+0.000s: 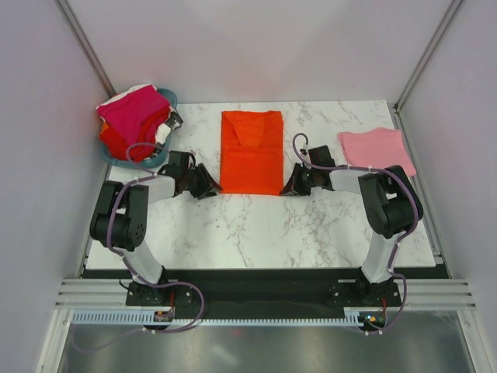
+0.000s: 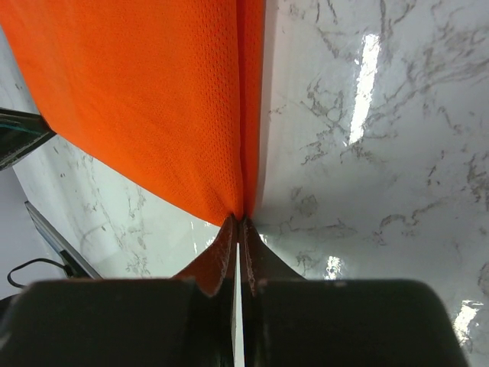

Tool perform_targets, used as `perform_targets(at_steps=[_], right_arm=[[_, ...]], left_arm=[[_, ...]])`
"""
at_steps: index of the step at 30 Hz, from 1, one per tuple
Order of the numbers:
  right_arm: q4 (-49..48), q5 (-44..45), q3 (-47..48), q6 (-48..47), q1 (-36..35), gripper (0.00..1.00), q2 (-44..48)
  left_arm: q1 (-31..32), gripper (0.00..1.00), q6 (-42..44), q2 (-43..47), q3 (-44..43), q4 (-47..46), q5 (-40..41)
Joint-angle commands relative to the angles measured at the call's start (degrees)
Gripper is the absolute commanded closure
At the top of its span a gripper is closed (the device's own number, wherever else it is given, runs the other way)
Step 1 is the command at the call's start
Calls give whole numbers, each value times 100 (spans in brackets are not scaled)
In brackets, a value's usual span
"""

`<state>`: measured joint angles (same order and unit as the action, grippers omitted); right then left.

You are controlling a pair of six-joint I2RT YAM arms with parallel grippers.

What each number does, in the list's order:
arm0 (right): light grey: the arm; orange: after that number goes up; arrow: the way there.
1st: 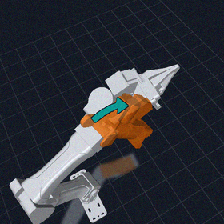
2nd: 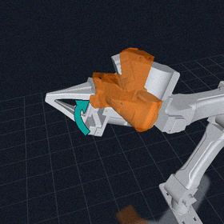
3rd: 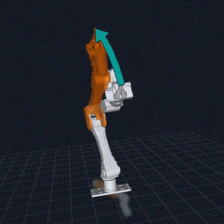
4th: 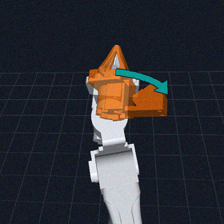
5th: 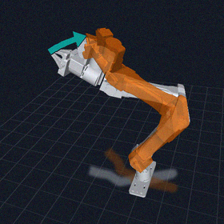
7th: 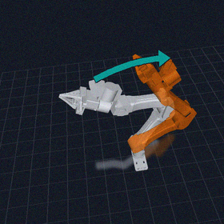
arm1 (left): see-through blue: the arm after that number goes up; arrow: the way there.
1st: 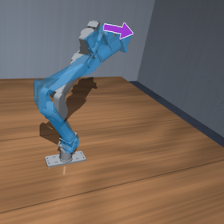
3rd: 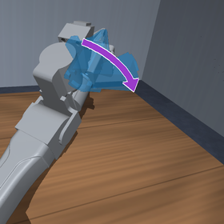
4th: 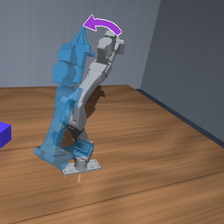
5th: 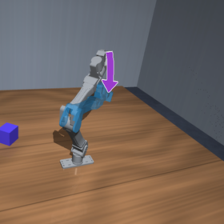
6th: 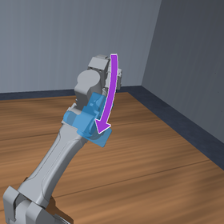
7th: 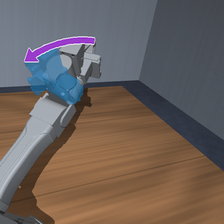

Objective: Fold and stack the t-shirts
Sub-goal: Fold the tshirt

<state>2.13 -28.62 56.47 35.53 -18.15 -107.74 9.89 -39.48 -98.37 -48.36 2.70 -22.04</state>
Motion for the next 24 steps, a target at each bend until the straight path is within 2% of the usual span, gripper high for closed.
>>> perform_targets(at_steps=[1, 6, 10, 11, 12, 14, 20, 24], right_arm=[[-72, 15, 145, -37, -30, 97, -89], [-72, 6, 154, -37, -22, 98, -89], [-64, -12, 163, -20, -22, 98, -80], [-64, -12, 163, -20, -30, 99, -80], [-64, -21, 163, -11, -30, 99, -80], [-64, -29, 154, -2, -30, 100, -63], [-2, -73, 5, -19, -22, 100, 297], [147, -65, -206, -107, -22, 100, 788]], left_arm=[[22, 58, 169, -182, -33, -243, -160], [30, 64, 64, -376, -68, -437, -318], [39, 74, 46, -420, 19, -551, -327], [48, 77, 37, -420, 54, -595, -327], [65, 86, -6, -411, 98, -700, -344], [74, 96, -33, -411, 186, -771, -362], [83, 98, -33, -131, 397, -824, -353], [92, 98, -7, 404, 704, -745, -485]])
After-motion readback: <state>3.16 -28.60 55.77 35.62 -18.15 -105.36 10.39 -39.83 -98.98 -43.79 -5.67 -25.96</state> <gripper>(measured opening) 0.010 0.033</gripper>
